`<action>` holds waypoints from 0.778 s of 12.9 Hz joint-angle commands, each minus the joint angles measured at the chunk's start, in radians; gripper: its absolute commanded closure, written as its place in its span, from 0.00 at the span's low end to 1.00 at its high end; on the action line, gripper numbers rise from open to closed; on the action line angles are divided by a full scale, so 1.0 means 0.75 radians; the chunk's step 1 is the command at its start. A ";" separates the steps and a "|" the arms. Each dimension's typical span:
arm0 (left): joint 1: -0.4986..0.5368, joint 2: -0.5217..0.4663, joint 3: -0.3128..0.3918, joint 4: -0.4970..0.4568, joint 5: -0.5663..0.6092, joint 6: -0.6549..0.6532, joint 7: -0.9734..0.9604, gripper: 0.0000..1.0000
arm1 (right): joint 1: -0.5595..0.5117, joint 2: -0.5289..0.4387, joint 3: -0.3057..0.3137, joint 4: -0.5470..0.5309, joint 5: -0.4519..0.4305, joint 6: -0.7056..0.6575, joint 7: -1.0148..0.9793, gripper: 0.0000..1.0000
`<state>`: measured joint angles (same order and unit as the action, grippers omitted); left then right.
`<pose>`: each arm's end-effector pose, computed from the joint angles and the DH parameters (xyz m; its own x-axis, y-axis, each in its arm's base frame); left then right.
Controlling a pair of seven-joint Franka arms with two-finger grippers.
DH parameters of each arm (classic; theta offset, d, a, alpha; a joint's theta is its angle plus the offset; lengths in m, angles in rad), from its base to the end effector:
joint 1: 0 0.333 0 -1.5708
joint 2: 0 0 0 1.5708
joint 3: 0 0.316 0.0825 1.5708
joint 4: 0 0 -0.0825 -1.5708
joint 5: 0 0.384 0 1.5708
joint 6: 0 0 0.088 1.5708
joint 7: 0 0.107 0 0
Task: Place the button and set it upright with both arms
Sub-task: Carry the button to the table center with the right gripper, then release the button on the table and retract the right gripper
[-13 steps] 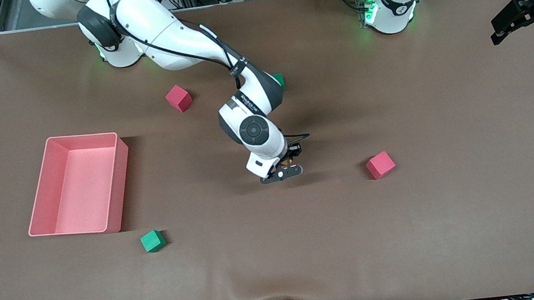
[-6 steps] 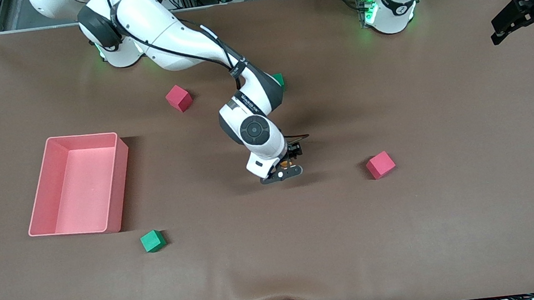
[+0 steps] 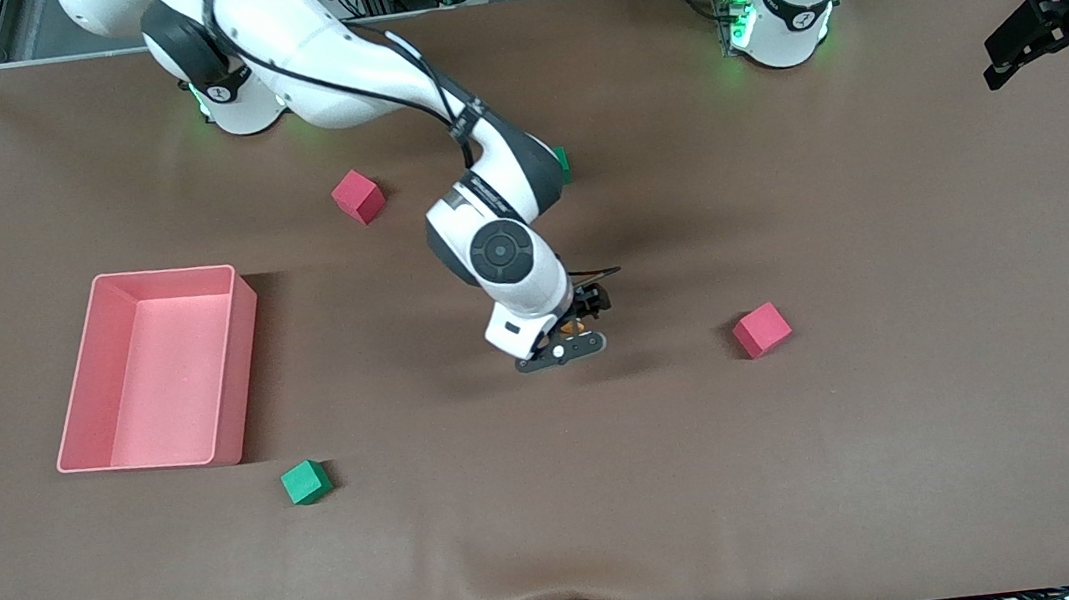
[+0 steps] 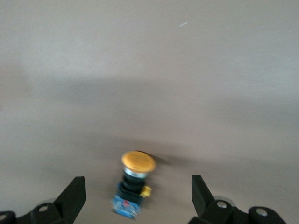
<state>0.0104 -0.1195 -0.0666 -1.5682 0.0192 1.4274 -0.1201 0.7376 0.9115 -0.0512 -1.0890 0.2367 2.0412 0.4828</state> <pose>0.5003 -0.0284 0.6763 0.9976 0.0672 -0.0181 0.0667 -0.9973 -0.0294 0.5840 0.5122 0.2745 0.9909 0.1250 -0.0505 0.1148 -0.9788 -0.1697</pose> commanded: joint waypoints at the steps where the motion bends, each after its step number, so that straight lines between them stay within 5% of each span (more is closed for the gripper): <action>1: 0.004 0.006 -0.005 0.019 0.026 -0.015 0.011 0.00 | -0.138 -0.125 0.007 -0.017 -0.015 -0.185 0.009 0.00; 10: 0.007 0.008 -0.007 0.015 0.026 -0.015 0.013 0.00 | -0.645 -0.475 0.007 -0.025 -0.021 -0.641 -0.198 0.00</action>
<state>0.0105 -0.1190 -0.0665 -1.5698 0.0192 1.4274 -0.1201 0.3247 0.6007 -0.0707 -1.0775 0.2329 1.5968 0.3553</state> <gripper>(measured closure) 0.000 0.000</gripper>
